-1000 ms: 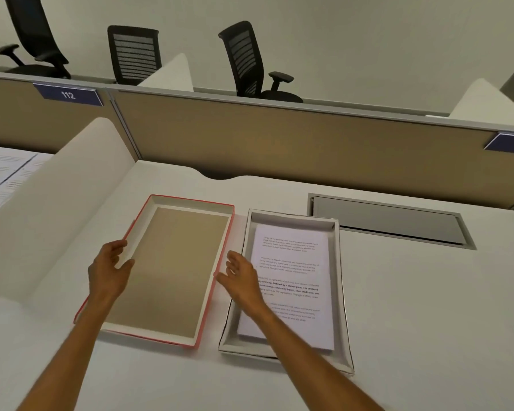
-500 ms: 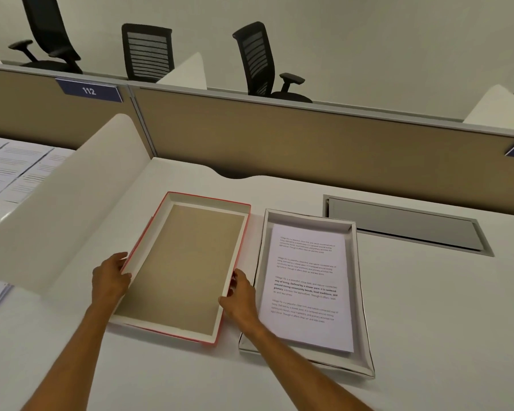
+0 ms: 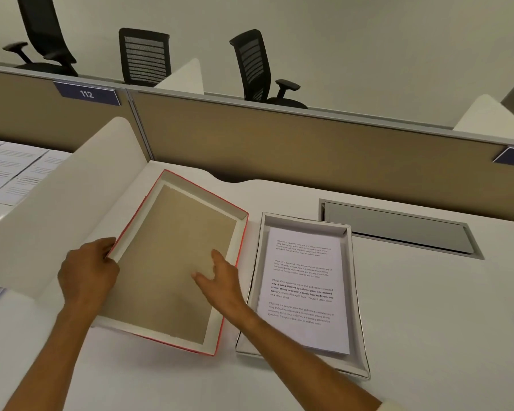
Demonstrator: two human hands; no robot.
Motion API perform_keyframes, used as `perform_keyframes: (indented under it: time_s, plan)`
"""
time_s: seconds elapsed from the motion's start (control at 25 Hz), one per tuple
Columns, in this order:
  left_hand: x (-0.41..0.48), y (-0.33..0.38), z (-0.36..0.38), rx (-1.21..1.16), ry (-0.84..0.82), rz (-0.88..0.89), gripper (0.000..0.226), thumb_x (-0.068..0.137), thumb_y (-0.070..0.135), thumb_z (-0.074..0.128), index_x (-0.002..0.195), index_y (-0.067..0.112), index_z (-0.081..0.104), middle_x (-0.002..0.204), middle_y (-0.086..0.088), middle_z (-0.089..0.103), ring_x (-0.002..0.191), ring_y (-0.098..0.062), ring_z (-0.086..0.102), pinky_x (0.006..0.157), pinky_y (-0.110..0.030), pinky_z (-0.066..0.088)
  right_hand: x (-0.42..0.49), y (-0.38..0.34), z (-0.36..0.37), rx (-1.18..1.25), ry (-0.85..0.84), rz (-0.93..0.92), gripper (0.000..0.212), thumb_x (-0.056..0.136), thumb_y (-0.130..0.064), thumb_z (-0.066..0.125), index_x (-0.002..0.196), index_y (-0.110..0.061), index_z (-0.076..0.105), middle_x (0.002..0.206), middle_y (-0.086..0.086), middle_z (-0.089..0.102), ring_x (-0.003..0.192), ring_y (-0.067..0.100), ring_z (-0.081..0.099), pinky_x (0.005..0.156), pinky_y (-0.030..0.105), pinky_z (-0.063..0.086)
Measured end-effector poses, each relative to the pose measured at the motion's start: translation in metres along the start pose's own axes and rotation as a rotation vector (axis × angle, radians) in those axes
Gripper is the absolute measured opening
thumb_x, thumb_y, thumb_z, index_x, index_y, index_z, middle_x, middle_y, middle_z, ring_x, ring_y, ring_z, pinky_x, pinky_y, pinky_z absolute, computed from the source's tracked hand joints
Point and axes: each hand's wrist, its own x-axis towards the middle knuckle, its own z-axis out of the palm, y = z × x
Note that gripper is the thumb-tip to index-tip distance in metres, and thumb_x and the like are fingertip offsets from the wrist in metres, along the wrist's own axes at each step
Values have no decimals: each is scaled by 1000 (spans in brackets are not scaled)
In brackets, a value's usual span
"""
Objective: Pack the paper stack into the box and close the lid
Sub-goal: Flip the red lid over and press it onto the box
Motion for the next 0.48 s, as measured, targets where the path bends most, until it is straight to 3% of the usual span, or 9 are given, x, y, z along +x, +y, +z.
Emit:
perform_keyframes:
  time_s: [0.16,0.36,0.4,0.48]
  plan:
    - [-23,35,-19,8,87,51,46,76,-6,54,116,12,68,94,-21,74,77,-46,64,61,-40,50,10,-63,12,108,-31,-89,59,92,-42,57,143,-17,43,142,7,54,123,19,58,98,25,47]
    - [-51,77,-31,-6,149,128,40,92,10,58,131,4,56,92,-28,73,71,-48,67,69,-56,57,22,-112,12,207,16,-192,55,93,-51,50,141,-35,29,100,10,71,92,27,70,89,43,57]
    - [-54,83,-32,-9,162,140,44,92,12,59,134,2,52,88,-28,73,68,-48,67,69,-57,57,24,-117,11,196,22,-206,56,92,-50,53,141,-39,28,94,10,71,93,29,70,90,45,57]
    - [-59,93,-33,-24,193,153,53,90,9,62,139,-1,45,79,-29,71,57,-42,63,65,-56,57,27,-124,8,169,25,-207,55,90,-42,61,138,-39,35,103,10,70,103,34,65,93,50,55]
